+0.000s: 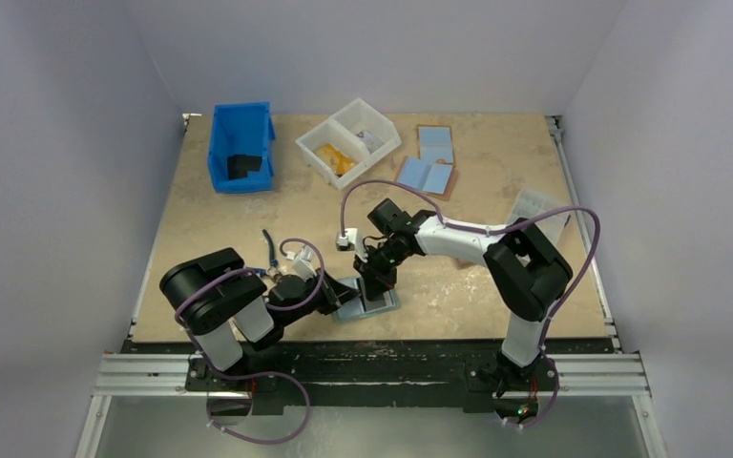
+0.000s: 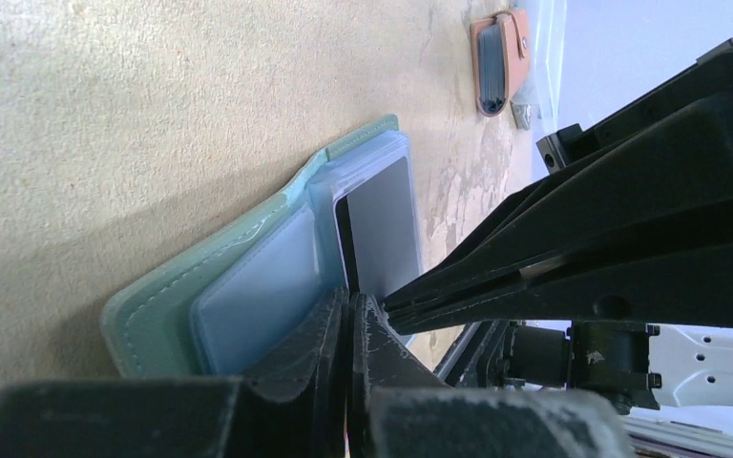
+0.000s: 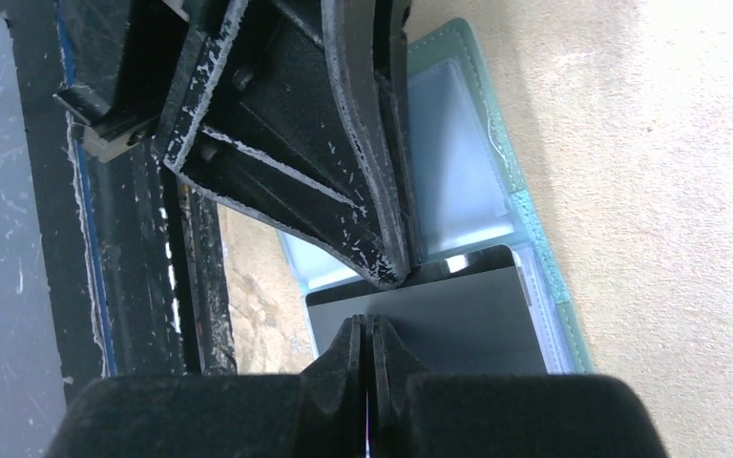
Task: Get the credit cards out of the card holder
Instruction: Remove the credit card from the card holder.
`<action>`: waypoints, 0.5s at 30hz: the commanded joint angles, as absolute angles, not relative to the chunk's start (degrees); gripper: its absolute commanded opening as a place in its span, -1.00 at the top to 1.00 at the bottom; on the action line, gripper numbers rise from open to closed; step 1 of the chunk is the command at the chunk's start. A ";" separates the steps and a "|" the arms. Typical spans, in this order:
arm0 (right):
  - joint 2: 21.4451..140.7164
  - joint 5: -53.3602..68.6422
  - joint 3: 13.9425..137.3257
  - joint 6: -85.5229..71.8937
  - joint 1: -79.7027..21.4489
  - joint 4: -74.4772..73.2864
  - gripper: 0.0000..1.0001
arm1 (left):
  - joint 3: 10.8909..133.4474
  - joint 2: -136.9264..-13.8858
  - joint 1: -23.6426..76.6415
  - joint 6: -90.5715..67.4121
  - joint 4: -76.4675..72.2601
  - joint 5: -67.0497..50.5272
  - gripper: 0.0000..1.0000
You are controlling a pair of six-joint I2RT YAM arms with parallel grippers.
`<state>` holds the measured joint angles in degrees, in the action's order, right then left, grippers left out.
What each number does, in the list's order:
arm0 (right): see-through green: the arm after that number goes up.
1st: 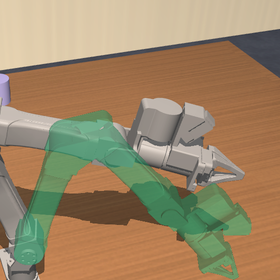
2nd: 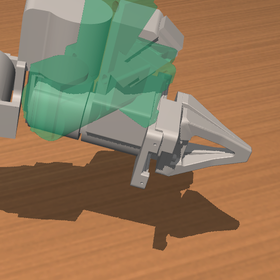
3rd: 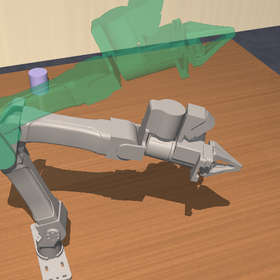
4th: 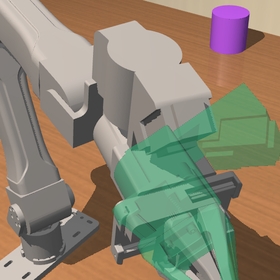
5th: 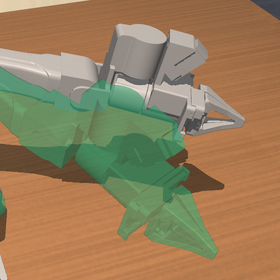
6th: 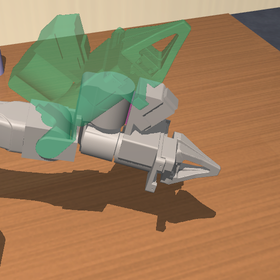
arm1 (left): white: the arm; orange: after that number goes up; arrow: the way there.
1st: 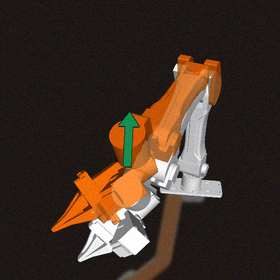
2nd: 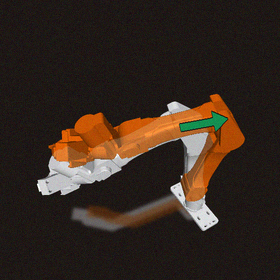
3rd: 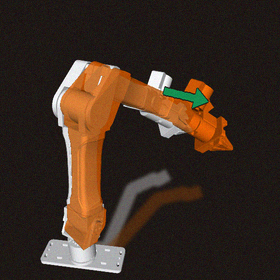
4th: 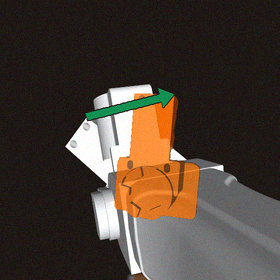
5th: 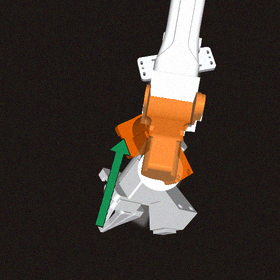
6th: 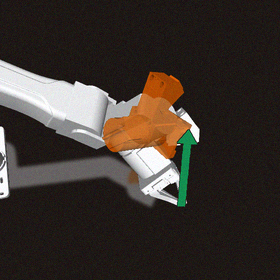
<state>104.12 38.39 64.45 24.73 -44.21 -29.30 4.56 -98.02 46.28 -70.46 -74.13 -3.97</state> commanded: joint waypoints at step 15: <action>100.43 40.63 64.41 25.97 -37.10 -31.11 1.00 | 4.13 -97.88 46.63 -70.26 -80.18 -3.69 1.00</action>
